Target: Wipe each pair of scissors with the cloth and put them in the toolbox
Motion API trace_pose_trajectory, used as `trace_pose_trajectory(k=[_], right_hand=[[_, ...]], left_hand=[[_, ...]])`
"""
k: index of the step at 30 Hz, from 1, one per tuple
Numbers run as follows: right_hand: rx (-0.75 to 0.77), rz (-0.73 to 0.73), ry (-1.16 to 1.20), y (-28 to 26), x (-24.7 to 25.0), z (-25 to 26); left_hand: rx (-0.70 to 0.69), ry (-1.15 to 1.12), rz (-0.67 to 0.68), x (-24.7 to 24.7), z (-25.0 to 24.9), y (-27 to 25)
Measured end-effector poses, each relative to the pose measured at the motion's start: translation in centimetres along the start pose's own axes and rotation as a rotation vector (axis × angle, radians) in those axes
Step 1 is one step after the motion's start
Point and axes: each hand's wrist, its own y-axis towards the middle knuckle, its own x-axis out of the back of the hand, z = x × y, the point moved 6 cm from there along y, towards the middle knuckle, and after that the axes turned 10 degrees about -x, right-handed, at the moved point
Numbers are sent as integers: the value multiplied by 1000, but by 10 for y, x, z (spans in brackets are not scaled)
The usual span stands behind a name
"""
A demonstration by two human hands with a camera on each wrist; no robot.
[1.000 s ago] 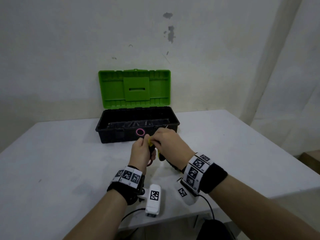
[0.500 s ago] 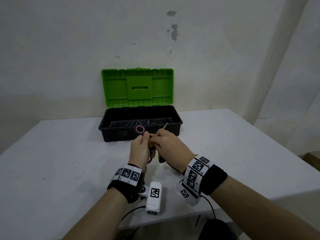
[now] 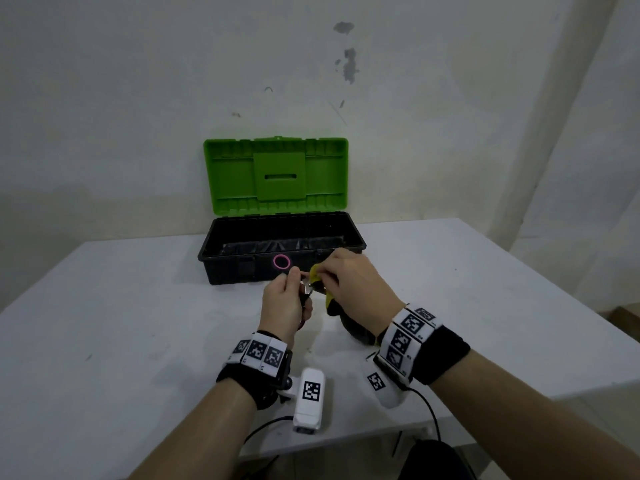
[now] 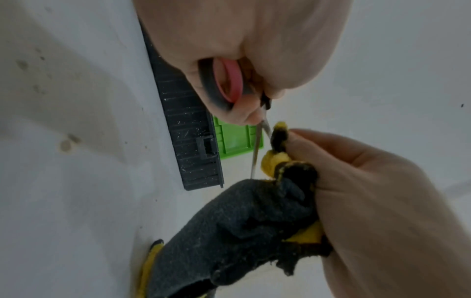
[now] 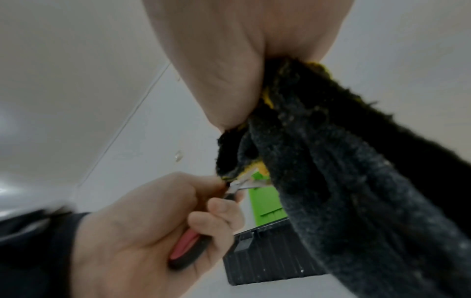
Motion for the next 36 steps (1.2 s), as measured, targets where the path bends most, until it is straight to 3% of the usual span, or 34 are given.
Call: trace_pose_trajectory(k=[3, 7, 10, 14, 18, 23, 30, 36], right_hand=[[6, 68, -34, -2, -13, 3], [-132, -79, 45, 10, 2, -20], [-153, -186, 219, 7, 22, -26], [-227, -189, 389, 0, 32, -41], [-272, -132, 441, -3, 25, -55], [-364, -62, 473, -3, 8, -68], [-689, 32, 1017, -3, -2, -81], [-595, 178, 1055, -7, -5, -72]], left_hand=[[-20, 12, 20, -2, 0, -1], [-8, 21, 8, 2, 1, -3], [-4, -2, -13, 10, 0, 4], [5, 45, -18, 20, -1, 13], [23, 155, 15, 28, 4, 17], [-47, 242, 195, 21, 1, 17], [-156, 406, 307, 24, 0, 19], [-183, 453, 320, 24, -4, 20]])
